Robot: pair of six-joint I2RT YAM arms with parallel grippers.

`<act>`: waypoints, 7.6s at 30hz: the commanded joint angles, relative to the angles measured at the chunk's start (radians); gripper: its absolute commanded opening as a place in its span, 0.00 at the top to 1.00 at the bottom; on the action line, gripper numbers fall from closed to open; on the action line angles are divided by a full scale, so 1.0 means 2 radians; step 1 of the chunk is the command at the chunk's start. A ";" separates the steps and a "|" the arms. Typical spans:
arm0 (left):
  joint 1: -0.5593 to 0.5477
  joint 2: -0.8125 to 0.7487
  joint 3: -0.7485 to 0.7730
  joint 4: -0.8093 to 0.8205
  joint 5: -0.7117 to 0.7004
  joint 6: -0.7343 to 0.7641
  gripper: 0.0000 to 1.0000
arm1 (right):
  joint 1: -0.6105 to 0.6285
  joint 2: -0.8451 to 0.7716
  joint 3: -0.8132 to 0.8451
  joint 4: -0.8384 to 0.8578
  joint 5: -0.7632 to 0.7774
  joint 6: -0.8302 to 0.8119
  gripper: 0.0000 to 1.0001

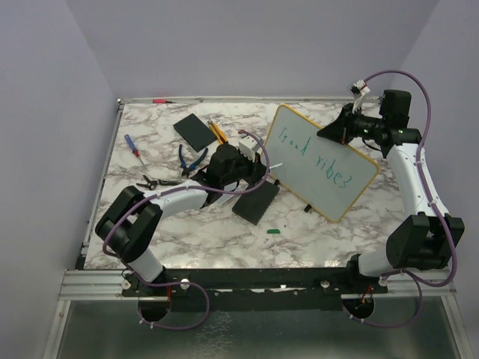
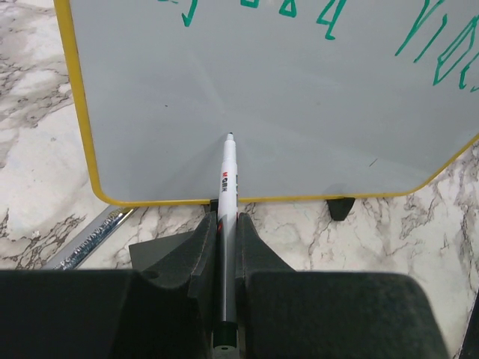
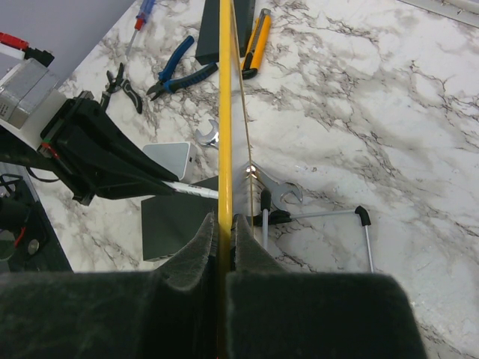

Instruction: Write a sentence on the whiteboard

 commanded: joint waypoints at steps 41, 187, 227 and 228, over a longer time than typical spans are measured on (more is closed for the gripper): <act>0.025 0.026 0.002 0.036 -0.027 -0.017 1.00 | 0.006 0.004 -0.012 -0.024 -0.007 0.006 0.99; -0.047 0.045 0.018 -0.035 -0.092 -0.001 1.00 | 0.006 0.004 -0.014 -0.020 -0.010 0.006 0.99; -0.060 0.019 0.060 -0.037 -0.094 0.008 1.00 | 0.006 0.004 -0.017 -0.019 -0.009 0.006 0.99; -0.060 0.018 0.060 -0.037 -0.094 0.008 1.00 | 0.006 0.003 -0.017 -0.019 -0.009 0.006 0.99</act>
